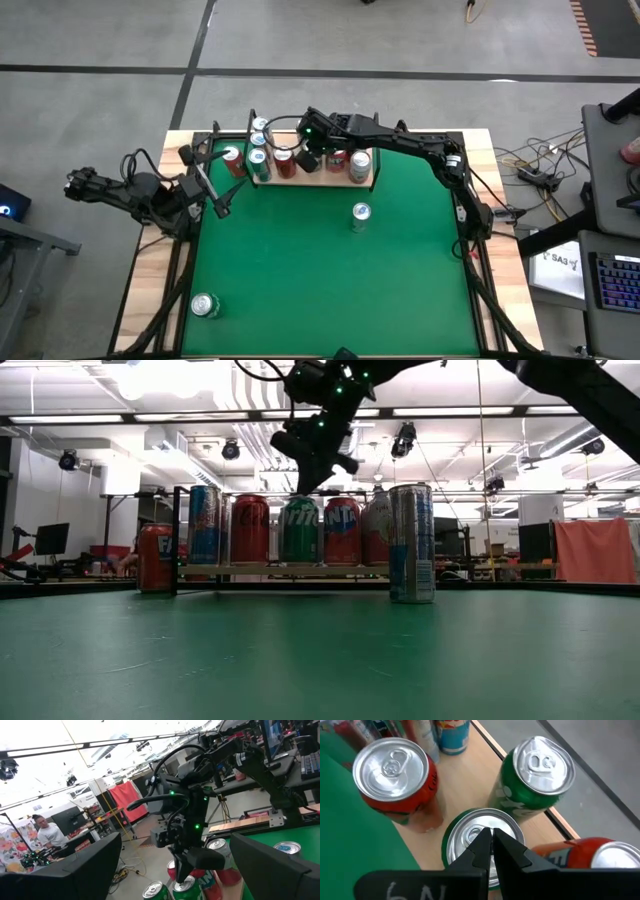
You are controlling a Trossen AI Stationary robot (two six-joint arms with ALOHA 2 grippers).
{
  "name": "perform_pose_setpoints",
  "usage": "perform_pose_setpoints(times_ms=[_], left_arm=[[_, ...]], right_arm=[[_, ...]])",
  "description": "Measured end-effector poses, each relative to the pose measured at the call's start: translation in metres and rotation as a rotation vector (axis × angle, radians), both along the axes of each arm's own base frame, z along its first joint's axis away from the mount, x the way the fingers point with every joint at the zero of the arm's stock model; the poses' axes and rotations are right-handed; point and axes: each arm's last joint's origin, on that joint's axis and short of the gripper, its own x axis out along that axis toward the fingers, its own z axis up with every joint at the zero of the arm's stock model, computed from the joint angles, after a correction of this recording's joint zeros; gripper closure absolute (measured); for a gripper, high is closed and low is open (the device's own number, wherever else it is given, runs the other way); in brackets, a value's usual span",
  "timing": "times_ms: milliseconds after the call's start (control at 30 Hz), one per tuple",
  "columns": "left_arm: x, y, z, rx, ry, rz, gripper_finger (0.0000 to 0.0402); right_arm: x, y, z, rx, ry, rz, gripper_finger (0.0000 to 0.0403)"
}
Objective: Pick and place cans onto a shelf
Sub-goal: Adjust the soda cans on the shelf
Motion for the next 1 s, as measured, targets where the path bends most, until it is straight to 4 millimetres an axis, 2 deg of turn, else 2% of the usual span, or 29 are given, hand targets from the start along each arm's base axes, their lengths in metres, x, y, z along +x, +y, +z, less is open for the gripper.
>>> perform_pose_setpoints(times_ms=[200,433,667,1000], left_arm=[[0.0,0.0,0.0,0.004,0.002,0.001,0.0045],[0.0,0.0,0.0,0.007,0.004,0.001,0.0045],[0.0,0.0,0.001,0.012,0.002,0.002,0.0045],[0.0,0.0,0.001,0.026,0.006,0.006,0.0045]], right_arm=[[-0.003,0.001,0.007,-0.009,-0.017,-0.003,0.039],[0.004,0.001,0.015,-0.055,-0.104,0.015,0.039],[0.008,-0.026,0.013,-0.113,-0.186,-0.014,0.039],[0.005,-0.056,-0.007,-0.101,-0.169,-0.076,0.039]])
